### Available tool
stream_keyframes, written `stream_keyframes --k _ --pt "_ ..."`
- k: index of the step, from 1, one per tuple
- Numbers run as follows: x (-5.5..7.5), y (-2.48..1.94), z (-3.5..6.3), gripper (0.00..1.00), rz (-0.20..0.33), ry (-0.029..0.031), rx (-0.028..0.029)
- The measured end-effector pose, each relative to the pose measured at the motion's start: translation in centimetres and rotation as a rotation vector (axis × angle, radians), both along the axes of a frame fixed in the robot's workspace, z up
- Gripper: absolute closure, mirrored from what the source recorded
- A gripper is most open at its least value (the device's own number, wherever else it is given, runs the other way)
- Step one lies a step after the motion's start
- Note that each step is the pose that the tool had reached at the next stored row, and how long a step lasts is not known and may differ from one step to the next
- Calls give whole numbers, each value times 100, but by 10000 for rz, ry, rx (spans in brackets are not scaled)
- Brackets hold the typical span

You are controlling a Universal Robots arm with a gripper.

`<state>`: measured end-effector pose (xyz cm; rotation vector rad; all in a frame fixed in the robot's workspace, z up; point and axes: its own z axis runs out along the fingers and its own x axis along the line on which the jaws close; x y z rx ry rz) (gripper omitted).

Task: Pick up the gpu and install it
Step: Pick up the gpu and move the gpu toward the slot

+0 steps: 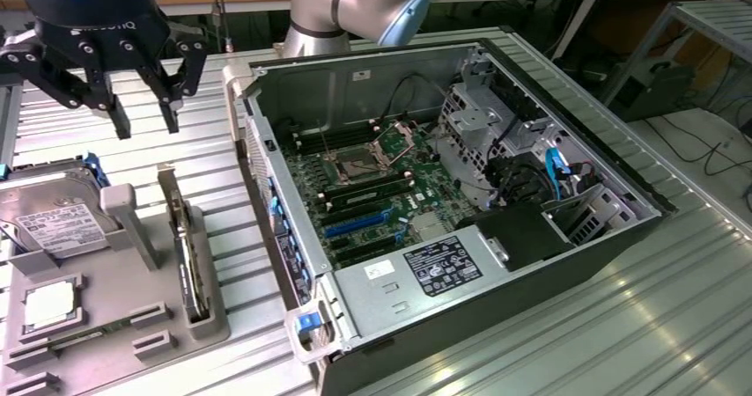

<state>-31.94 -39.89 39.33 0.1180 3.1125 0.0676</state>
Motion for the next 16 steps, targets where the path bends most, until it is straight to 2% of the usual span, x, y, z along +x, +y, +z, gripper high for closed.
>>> stream_keyframes --k 1,3,4,5,7,9,12,16 --pt "0 0 0 58 0 0 0" --pt "-7 -7 0 46 43 0 0" --pt "-11 -15 -1 46 113 -1 0" --pt "-13 -22 -2 40 235 -1 0" --pt "-18 -53 -5 40 338 -1 0" --pt "-25 -124 -8 40 354 -1 1" --pt "-30 -262 -15 40 358 -1 2" --pt "-35 -378 -15 40 356 1 0"
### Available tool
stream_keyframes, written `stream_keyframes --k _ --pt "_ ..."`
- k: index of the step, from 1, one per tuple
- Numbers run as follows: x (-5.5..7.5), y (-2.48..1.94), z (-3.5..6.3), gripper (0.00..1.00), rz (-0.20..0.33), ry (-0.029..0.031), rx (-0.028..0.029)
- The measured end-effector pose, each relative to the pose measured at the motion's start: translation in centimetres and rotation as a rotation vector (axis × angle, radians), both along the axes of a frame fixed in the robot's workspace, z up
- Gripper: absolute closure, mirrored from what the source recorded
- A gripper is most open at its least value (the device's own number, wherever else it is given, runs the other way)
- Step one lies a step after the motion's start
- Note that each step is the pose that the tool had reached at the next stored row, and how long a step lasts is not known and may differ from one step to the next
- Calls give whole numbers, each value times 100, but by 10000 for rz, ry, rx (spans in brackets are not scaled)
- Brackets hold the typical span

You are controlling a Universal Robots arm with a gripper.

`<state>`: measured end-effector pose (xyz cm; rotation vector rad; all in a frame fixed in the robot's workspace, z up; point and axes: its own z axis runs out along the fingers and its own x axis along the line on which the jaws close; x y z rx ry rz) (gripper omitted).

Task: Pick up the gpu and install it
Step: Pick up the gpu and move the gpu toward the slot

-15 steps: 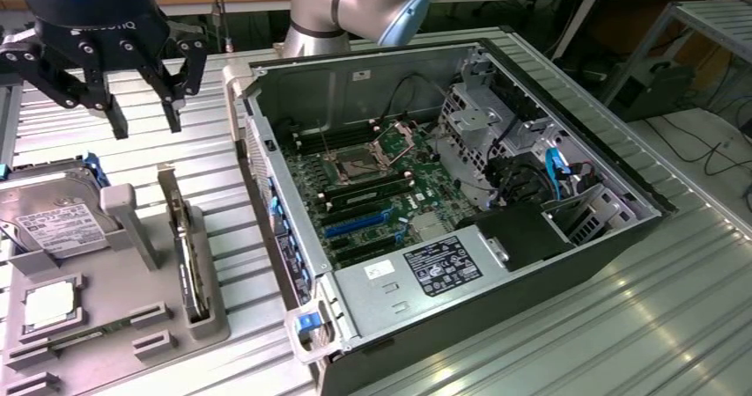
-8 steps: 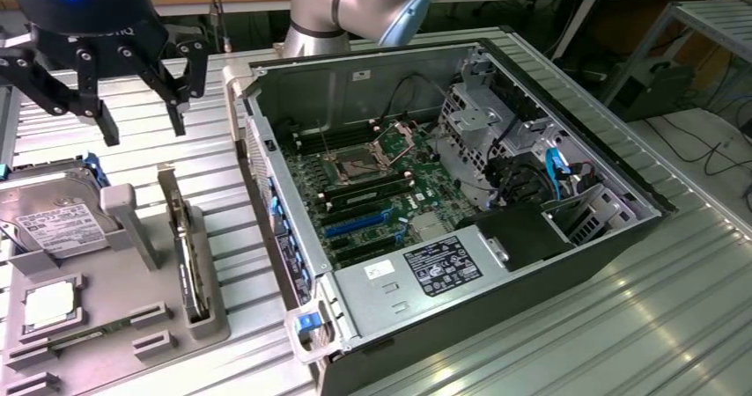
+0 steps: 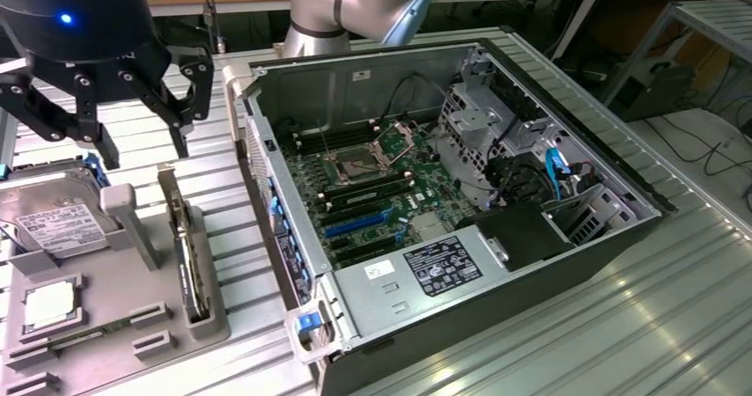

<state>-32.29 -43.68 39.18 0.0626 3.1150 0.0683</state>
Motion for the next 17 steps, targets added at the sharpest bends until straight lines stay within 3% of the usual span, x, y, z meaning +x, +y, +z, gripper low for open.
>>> stream_keyframes --k 4,17 --pt "0 -93 -4 40 1 -1 1" --pt "0 -92 -81 40 214 -1 0"
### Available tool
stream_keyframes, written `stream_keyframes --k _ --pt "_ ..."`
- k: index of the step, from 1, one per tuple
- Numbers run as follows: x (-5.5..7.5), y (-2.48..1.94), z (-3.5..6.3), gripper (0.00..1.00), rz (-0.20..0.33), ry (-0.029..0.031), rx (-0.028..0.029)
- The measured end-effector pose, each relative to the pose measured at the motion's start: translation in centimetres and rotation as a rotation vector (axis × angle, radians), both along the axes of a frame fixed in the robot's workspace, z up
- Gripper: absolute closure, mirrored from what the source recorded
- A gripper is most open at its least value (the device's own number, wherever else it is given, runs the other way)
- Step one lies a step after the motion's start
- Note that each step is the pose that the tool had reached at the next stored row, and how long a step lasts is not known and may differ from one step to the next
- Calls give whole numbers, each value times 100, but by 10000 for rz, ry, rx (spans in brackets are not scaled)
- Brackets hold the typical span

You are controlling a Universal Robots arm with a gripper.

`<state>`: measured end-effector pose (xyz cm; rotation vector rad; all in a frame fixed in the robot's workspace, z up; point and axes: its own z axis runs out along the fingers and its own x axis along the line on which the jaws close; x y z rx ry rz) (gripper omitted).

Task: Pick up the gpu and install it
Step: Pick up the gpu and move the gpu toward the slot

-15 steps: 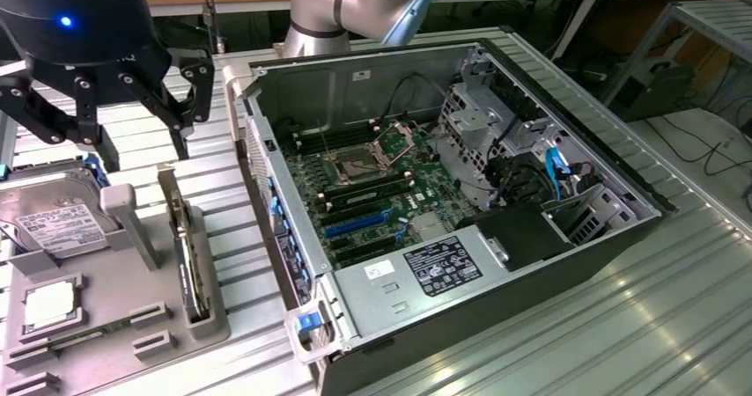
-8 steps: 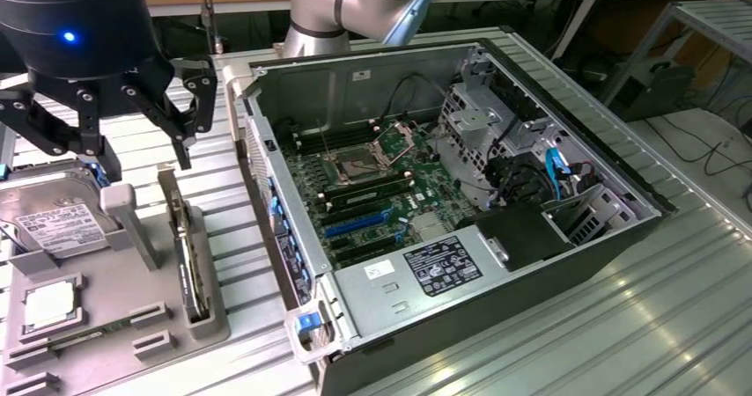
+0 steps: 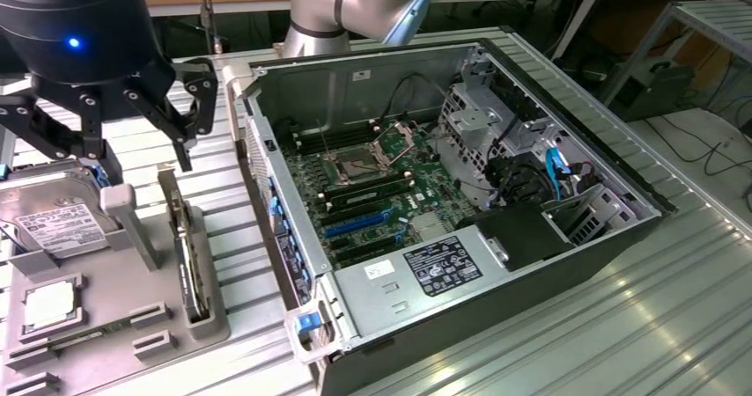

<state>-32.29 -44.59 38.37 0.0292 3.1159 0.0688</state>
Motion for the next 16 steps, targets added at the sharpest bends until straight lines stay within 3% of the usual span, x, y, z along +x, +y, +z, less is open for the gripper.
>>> stream_keyframes --k 16 --pt "-1 1 -132 40 -1 -1 1"
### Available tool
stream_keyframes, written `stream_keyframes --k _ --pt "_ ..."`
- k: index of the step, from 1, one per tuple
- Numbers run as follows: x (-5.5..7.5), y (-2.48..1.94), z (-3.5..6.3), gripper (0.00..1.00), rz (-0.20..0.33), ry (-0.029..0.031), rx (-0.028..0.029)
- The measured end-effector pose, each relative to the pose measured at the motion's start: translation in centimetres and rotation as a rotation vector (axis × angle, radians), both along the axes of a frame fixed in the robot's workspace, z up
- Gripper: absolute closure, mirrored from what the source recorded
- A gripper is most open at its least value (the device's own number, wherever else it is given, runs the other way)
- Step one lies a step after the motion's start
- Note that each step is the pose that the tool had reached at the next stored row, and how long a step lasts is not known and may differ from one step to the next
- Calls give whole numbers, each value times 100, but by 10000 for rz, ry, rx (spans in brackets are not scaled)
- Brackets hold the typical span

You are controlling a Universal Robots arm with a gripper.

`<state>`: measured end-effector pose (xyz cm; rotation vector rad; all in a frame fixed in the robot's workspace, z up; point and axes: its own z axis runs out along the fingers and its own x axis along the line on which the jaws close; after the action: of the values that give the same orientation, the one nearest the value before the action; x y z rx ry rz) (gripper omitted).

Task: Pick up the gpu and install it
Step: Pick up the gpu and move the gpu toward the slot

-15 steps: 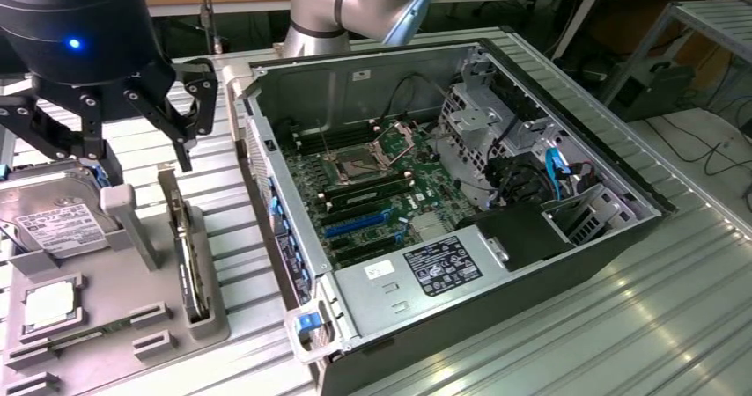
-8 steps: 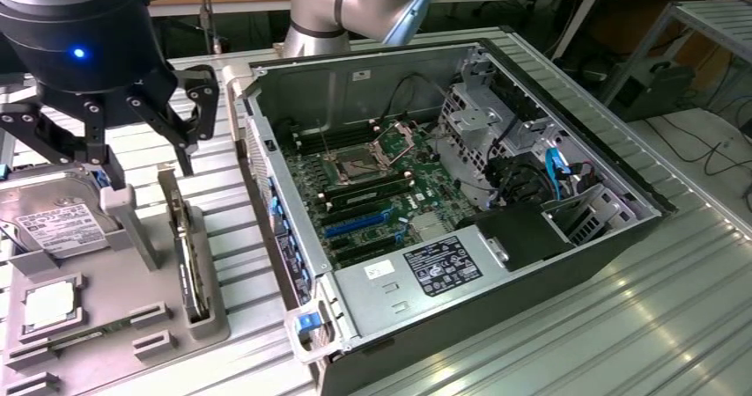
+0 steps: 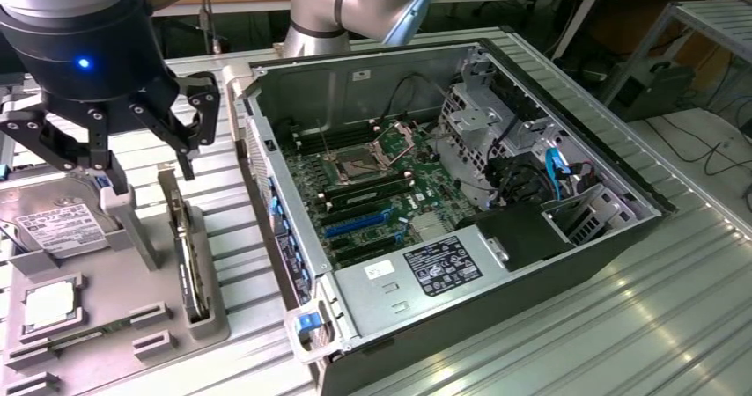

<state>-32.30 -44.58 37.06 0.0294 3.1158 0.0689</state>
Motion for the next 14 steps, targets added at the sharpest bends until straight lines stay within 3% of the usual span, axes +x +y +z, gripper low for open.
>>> stream_keyframes --k 8,14 --pt "0 0 -70 40 0 -1 0" --pt "0 -3 -182 40 -1 0 0"
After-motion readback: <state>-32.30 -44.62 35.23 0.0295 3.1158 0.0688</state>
